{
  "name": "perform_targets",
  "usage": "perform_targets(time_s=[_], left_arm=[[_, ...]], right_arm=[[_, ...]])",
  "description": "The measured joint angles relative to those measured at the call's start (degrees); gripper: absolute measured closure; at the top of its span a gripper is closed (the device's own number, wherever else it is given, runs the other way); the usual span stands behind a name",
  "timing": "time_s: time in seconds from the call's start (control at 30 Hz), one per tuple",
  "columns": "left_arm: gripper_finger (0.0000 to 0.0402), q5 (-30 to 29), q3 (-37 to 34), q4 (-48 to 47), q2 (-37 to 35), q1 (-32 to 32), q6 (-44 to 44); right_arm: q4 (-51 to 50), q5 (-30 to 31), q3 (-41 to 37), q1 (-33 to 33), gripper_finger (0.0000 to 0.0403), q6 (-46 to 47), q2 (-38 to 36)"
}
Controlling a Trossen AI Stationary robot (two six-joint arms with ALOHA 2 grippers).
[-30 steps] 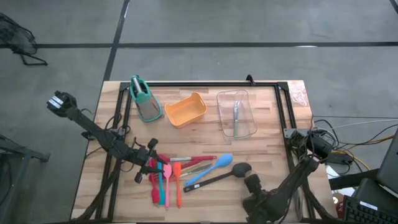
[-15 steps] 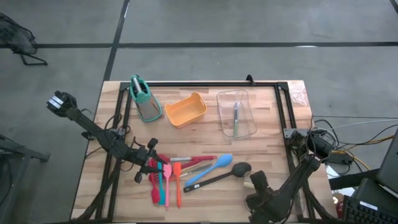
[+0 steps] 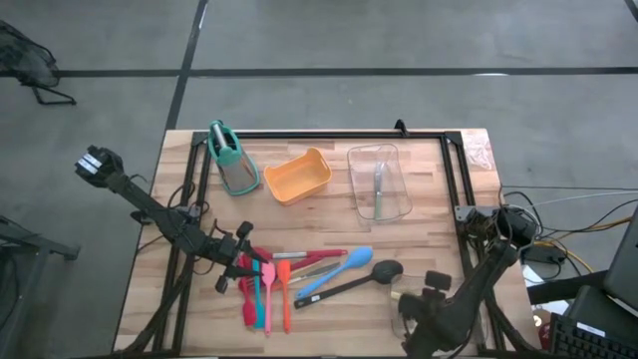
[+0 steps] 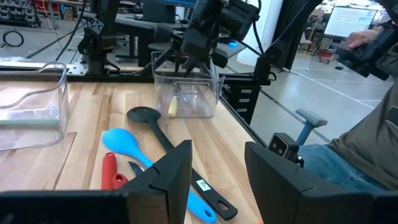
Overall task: Pick & Place Kitchen Items
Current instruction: Put the right yellow kitchen knife into the top transparent bin
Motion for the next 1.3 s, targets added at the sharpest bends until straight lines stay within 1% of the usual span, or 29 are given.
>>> perform_targets(time_s=[0.07,0.2,0.3,0.43,0.47,0.6,0.7,0.9,1.13,1.3], left_arm=[[0.0246,0.0,0.0,0.01,0.0,0.0,-0.1],[0.0246,0.02,0.0,0.15,0.0,0.0,-0.35],[0.0246,0.02,0.0,0.15,0.0,-0.04,-0.78],[0.0246,0.02,0.0,0.52,0.0,-0.04,-1.44],[0.0246,0.02,0.01,0.55,-0.02,-0.04,-1.59],[0.0246,0.02,0.23,0.61,-0.02,-0.04,-1.71],[0.0246,0.03,0.28,1.07,-0.02,-0.04,-1.78],[0.0246,0.04,0.35,1.55,-0.04,-0.04,-1.78],[0.0246,0.07,0.31,1.5,-0.07,0.0,-1.36],[0.0246,0.14,0.37,1.11,-0.08,0.0,-1.31]], right_arm=[[0.03,-1.85,-0.18,-0.62,0.0312,5.48,-0.02],[0.08,-5.29,-0.45,-1.67,0.0333,13.08,-0.02],[0.62,-6.64,-0.61,-2.35,0.0355,15.18,-0.02],[1.78,-6.76,-1.27,-2.55,0.0388,16.16,-0.02],[1.79,-6.78,-1.58,-2.55,0.0391,16.42,-0.02],[4.71,-7.42,-4.18,-2.5,0.0394,19.0,-0.43],[8.78,-7.4,-6.82,-2.48,0.0394,21.13,-1.68],[15.43,-7.25,-13.29,-2.1,0.0394,30.38,-4.81],[24.7,-7.31,-20.56,-1.47,0.0394,38.64,-7.77],[26.29,-7.61,-23.0,-1.34,0.0394,42.15,-7.98]])
